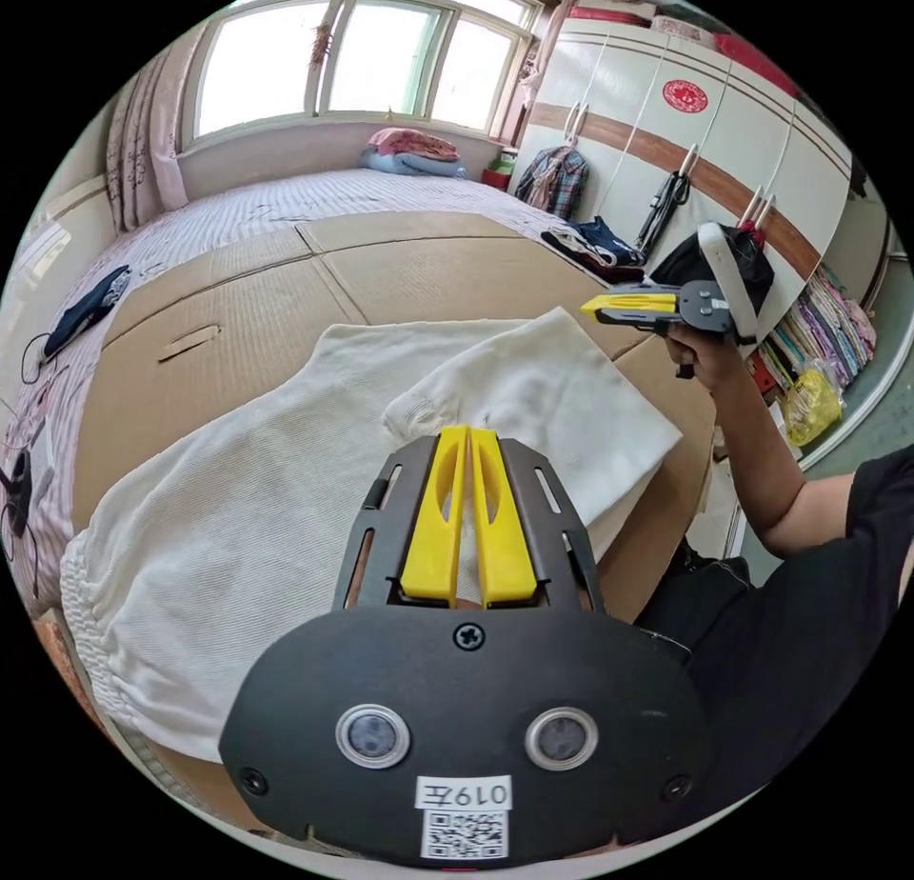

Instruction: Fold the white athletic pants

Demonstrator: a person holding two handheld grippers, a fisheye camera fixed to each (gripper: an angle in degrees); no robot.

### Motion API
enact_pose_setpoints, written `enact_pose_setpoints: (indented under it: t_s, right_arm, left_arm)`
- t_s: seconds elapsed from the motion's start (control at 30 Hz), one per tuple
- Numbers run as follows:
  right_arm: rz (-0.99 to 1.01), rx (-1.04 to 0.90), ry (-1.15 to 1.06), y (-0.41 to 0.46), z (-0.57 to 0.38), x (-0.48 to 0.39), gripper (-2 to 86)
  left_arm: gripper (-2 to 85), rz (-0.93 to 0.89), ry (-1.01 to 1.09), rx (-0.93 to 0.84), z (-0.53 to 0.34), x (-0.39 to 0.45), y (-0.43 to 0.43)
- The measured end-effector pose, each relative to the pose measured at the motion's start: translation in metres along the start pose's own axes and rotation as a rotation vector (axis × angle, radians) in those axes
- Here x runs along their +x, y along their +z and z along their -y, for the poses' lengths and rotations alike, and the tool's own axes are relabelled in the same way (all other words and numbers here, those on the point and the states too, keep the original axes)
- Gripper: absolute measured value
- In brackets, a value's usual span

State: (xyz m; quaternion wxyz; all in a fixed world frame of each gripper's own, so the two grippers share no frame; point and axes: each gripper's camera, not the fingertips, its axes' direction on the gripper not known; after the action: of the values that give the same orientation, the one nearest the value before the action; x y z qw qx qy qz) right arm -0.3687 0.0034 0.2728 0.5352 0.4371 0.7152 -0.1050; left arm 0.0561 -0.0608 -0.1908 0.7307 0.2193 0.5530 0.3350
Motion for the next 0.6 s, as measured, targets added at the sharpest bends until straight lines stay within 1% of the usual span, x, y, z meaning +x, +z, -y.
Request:
enact_pose_setpoints:
  t_s: [0.1, 0.17, 0.23, 0.27, 0.3, 0.37, 0.47, 0.5, 0.53, 0.6]
  right_arm:
    - [0.094, 0.074, 0.077, -0.006, -0.020, 0.014, 3.2]
    - [0.103, 0.043, 0.123, 0.006, -0.026, 0.026, 6.3]
    - [0.141, 0.031, 0.191, 0.014, -0.032, 0.042, 6.5]
    - [0.223, 0.034, 0.242, 0.019, -0.037, 0.055, 6.4]
    - [0.279, 0.035, 0.267, 0.021, -0.041, 0.062, 6.4]
    - [0.464, 0.054, 0.385, 0.026, -0.058, 0.090, 6.3]
    - [0.600, 0.092, 0.453, 0.025, -0.082, 0.110, 7.1]
    - [0.616, 0.104, 0.463, 0.023, -0.086, 0.113, 7.1]
    - [0.647, 0.130, 0.469, 0.017, -0.094, 0.118, 7.2]
    - [0.694, 0.169, 0.444, 0.006, -0.104, 0.120, 6.4]
  left_arm:
    - [6.1, 0.015, -0.111, 0.056, -0.003, -0.025, -0.006]
    - [9.7, -0.058, -0.209, 0.026, 0.000, -0.048, 0.001]
    - [11.0, -0.142, -0.259, 0.007, 0.001, -0.062, 0.010]
    - [11.6, -0.196, -0.297, 0.006, -0.001, -0.071, 0.014]
    - [11.9, -0.221, -0.313, 0.005, -0.002, -0.075, 0.016]
    - [12.7, -0.263, -0.355, 0.005, -0.005, -0.085, 0.021]
    - [13.0, -0.298, -0.384, -0.009, -0.009, -0.090, 0.031]
    - [12.9, -0.310, -0.386, -0.012, -0.009, -0.090, 0.034]
    - [12.8, -0.335, -0.384, -0.023, -0.009, -0.088, 0.039]
    - [12.3, -0.317, -0.372, -0.043, -0.008, -0.083, 0.044]
